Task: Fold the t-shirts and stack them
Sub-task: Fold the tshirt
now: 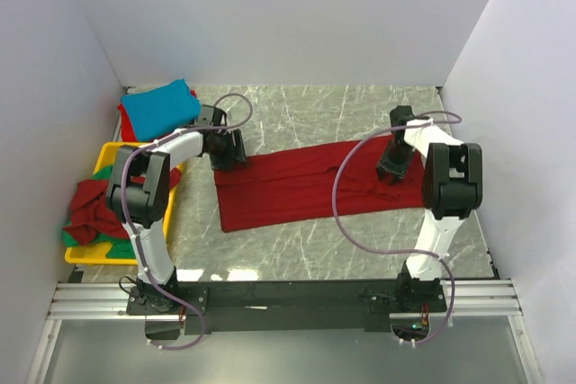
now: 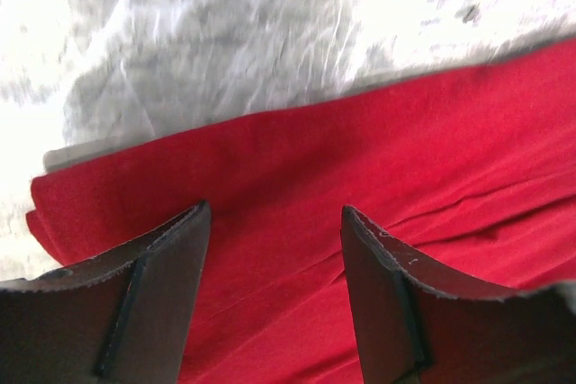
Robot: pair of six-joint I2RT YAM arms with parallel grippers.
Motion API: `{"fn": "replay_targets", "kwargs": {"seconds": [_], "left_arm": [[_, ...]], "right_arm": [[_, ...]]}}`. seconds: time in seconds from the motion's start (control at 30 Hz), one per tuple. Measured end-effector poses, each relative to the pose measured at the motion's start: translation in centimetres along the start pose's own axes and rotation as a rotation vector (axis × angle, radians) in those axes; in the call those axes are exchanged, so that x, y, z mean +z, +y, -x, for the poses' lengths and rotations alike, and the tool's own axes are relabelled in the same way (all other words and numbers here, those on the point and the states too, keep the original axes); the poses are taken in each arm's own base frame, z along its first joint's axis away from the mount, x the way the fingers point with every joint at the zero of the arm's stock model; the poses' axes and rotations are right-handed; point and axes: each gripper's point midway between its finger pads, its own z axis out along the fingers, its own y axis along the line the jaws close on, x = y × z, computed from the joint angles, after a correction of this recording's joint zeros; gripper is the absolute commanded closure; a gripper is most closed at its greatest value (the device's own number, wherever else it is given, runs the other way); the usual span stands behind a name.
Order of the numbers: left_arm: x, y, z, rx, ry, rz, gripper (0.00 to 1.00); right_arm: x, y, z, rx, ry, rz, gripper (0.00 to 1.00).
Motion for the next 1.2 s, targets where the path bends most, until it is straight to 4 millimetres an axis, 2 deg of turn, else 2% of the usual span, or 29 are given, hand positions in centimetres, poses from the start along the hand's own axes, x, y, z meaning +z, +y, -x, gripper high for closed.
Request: {"fn": "replay_targets", "kwargs": {"seconds": [0.4, 0.63, 0.8, 1.0, 1.2], "left_arm": [[-2.1, 1.0, -4.2, -0.019, 0.016, 0.003, 0.33], [-3.9, 2.0, -6.6, -0.052, 0.040, 0.045, 0.33], [-5.4, 1.7, -6.3, -0.051, 0.017, 0.047, 0.32], [-5.9, 0.2, -5.5, -0.018, -0.005, 0.010, 0.33], [-5.2, -0.8, -6.6, 0.022, 0.036, -0.018, 0.33]], "right_arm": [[0.6, 3.8, 7.5, -0.025, -0.038, 0.014, 0.56], [0.2, 4.9, 9.8, -0.036, -0.070, 0.030, 0.56], [-1.1, 5.6, 11.4, -0.039, -0.118, 0.067, 0.55], [-3.2, 5.9, 11.6, -0.038, -0.153, 0.109, 0.55], [-6.0, 5.5, 9.3, -0.043, -0.172, 0.146, 0.55]]}}
